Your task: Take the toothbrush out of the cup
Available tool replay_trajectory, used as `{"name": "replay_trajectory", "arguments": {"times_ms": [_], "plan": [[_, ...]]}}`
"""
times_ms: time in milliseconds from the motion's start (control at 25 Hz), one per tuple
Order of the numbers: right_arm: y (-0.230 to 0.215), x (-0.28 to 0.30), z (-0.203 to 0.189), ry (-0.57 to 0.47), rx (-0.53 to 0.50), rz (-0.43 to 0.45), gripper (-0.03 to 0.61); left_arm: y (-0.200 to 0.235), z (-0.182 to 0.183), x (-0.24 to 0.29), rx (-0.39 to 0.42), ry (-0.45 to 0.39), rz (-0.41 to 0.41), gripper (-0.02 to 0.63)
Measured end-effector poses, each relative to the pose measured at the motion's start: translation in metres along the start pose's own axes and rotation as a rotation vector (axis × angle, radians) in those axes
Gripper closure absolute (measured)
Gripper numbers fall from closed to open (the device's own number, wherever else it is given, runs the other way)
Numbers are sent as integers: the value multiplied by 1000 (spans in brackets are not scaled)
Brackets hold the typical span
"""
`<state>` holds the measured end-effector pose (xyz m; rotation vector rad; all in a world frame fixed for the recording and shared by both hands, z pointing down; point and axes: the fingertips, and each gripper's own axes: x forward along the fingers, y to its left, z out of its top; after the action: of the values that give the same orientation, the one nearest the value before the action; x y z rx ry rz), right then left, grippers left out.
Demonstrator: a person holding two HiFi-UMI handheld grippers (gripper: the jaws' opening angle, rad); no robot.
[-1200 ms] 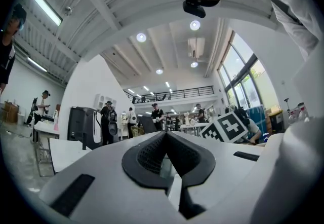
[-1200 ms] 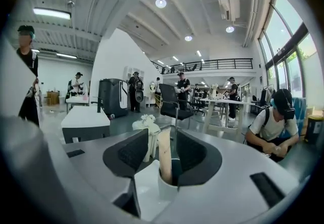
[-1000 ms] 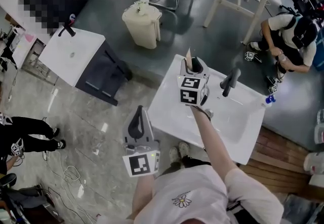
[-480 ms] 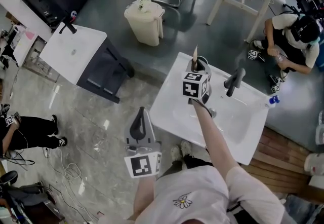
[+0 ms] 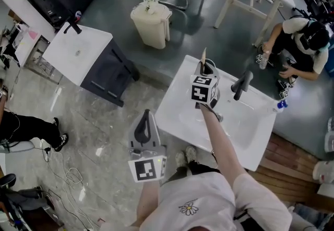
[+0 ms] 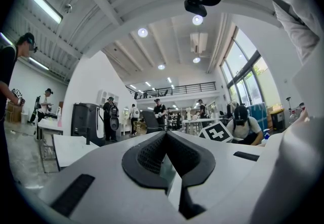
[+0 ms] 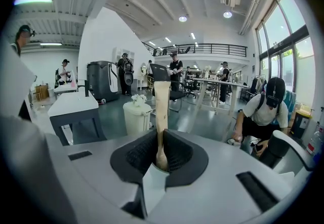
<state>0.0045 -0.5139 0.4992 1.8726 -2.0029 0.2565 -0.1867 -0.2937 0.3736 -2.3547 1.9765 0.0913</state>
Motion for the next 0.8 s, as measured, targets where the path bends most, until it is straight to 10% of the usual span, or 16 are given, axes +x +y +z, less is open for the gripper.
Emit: {"name": "replay_trajectory", "arguments": {"times_ms": [360,800], "plan": [[-18,-43,72,-136,51,13,545,-7,18,-5,37,-52,-15,598],[-43,-185,199,-546,88,65,545,-16,64,-19,65,-143,-10,598]]}}
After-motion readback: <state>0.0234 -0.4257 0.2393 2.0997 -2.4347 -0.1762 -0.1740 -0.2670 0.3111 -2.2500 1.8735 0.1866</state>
